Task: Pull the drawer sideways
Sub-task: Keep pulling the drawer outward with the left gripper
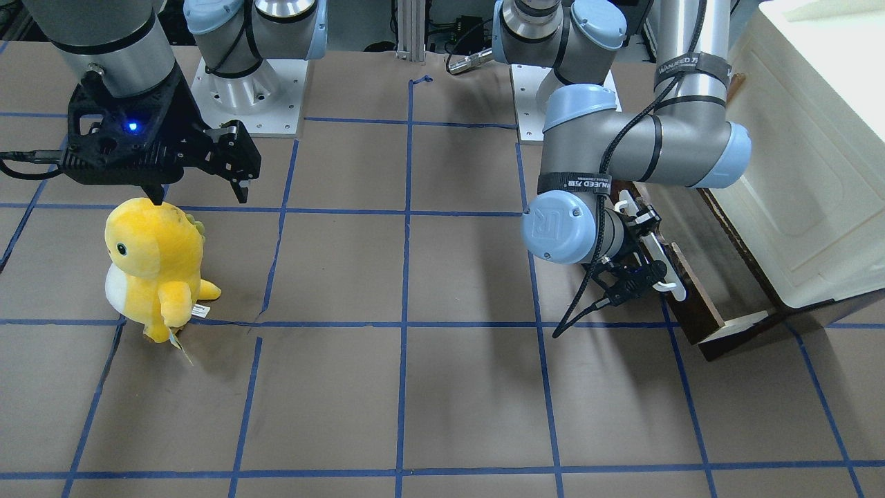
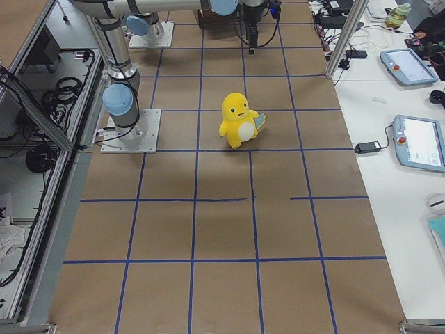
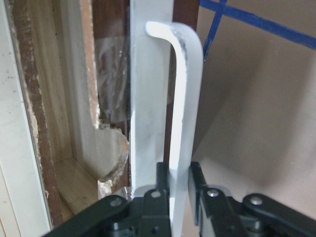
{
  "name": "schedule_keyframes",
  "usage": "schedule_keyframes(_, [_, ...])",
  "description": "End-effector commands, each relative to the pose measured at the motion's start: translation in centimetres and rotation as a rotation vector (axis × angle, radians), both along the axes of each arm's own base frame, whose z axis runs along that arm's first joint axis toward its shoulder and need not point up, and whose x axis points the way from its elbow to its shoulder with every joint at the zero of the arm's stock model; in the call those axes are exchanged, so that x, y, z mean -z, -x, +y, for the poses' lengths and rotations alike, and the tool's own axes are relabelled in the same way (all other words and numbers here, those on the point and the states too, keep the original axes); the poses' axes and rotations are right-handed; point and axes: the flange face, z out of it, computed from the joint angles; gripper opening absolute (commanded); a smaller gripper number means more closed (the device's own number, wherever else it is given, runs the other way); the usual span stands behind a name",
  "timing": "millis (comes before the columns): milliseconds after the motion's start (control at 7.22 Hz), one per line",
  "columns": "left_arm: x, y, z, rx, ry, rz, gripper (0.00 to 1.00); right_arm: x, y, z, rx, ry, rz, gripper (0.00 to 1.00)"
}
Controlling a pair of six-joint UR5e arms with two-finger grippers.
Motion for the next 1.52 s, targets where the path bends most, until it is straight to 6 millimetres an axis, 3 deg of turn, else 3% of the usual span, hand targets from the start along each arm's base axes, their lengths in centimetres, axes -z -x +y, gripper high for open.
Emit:
schedule_keyframes(0, [-0.2, 0.6, -0.2, 0.009, 0.005, 0.001, 0.13, 0.0, 0.0, 0.0, 0.001, 0.000, 0.000, 1.00])
schedule_keyframes(1385, [0.0, 4.4, -0.4, 0.022, 0.022, 0.052, 0.13, 0.0, 0.0, 0.0, 0.001, 0.000, 0.000, 1.00])
